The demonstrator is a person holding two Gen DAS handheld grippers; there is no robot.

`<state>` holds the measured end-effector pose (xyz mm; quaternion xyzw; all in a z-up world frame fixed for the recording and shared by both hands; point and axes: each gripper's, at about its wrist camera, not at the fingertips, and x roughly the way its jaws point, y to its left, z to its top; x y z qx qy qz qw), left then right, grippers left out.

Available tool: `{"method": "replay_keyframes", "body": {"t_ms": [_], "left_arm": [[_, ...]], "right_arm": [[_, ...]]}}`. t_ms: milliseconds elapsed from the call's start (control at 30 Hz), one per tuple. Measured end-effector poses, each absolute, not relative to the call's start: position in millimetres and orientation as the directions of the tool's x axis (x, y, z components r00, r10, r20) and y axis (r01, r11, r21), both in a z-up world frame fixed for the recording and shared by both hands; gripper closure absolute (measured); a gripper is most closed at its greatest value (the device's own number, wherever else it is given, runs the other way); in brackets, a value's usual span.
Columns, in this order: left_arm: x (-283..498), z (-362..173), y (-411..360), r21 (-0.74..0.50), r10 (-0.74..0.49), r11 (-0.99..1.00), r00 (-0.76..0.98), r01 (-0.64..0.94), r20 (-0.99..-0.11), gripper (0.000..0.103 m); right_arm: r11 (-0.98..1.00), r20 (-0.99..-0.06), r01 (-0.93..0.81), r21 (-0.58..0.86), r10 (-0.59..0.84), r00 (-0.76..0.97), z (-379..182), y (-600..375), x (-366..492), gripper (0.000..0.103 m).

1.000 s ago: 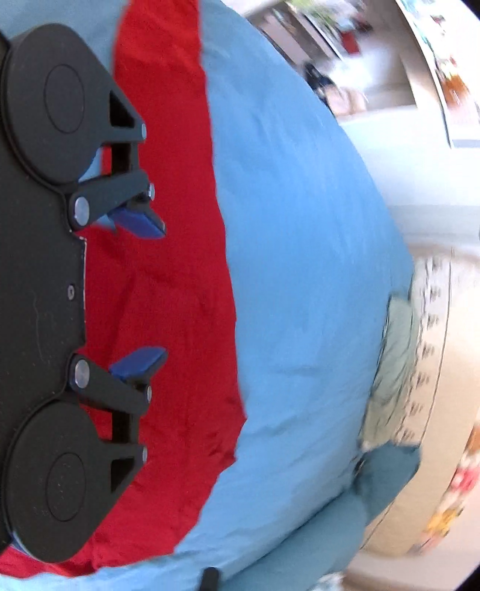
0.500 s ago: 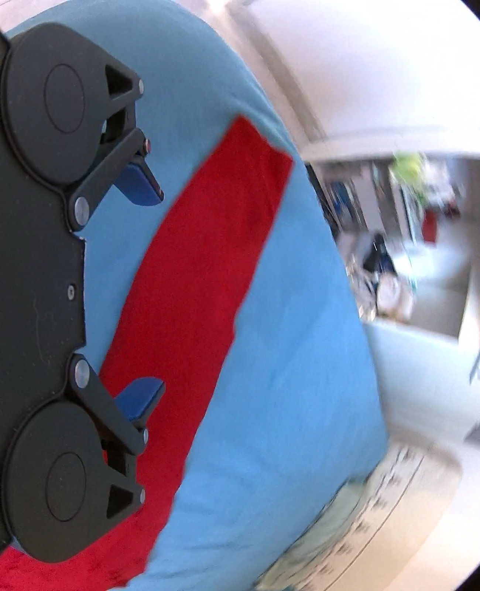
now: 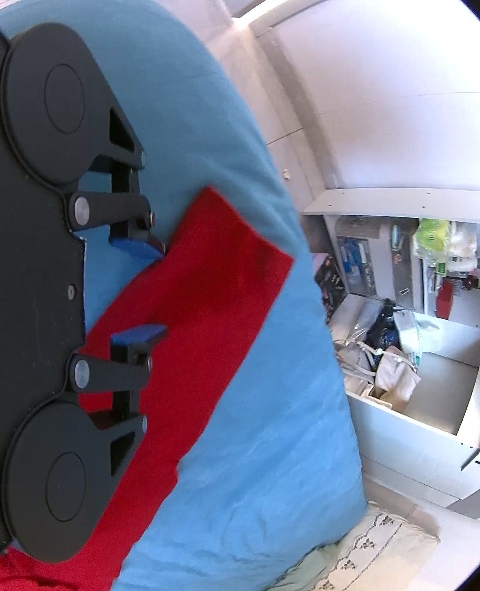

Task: Fold small clothes
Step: 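Grasp the other sleeve cuff with the left gripper and fold it across the body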

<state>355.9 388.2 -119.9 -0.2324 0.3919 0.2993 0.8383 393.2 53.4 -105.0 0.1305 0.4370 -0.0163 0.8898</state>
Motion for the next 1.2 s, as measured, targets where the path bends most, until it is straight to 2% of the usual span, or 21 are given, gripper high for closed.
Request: {"method": "replay_keyframes", "body": {"t_ms": [67, 133, 300, 500, 667, 800, 900, 1033, 1200], "left_arm": [[361.3, -122.4, 396.6, -0.155, 0.336, 0.692, 0.504, -0.705, -0.795, 0.091], [362.8, -124.0, 399.7, -0.160, 0.348, 0.673, 0.500, -0.722, -0.793, 0.096], [370.8, -110.6, 378.1, -0.116, 0.400, 0.702, 0.524, -0.702, -0.752, 0.098], [377.1, -50.9, 312.1, -0.110, 0.398, 0.800, 0.659, -0.590, -0.638, 0.098], [393.8, 4.5, 211.8, -0.102, 0.283, 0.914, 0.795, -0.394, -0.537, 0.098], [408.7, 21.3, 110.4, -0.128, 0.114, 0.971, 0.859, -0.203, -0.499, 0.098], [419.0, 9.2, 31.5, -0.160, -0.033, 0.985, 0.853, -0.060, -0.521, 0.098], [427.3, -47.7, -63.6, -0.143, -0.165, 0.985, 0.788, 0.098, -0.593, 0.098], [426.8, -132.8, -136.1, -0.054, -0.189, 0.976, 0.694, 0.212, -0.695, 0.098]], "right_arm": [[0.962, -0.779, 0.150, 0.229, 0.089, 0.621, -104.9, 52.2, 391.3, 0.000], [0.958, -0.770, 0.154, 0.242, 0.093, 0.631, -103.8, 50.0, 388.1, 0.000], [0.955, -0.745, 0.144, 0.261, 0.104, 0.659, -98.9, 34.9, 386.7, 0.000], [0.948, -0.705, 0.124, 0.292, 0.126, 0.698, -84.2, -5.4, 384.5, 0.000], [0.937, -0.671, 0.143, 0.318, 0.116, 0.732, -58.2, -61.6, 381.4, 0.000], [0.938, -0.647, 0.162, 0.306, 0.080, 0.758, -37.0, -119.1, 379.4, 0.000], [0.942, -0.641, 0.181, 0.282, 0.045, 0.766, -30.2, -165.6, 376.1, 0.000], [0.945, -0.655, 0.195, 0.263, 0.027, 0.755, -42.4, -216.9, 368.2, 0.000], [0.936, -0.695, 0.214, 0.278, 0.042, 0.718, -80.9, -263.2, 358.0, 0.000]]}}
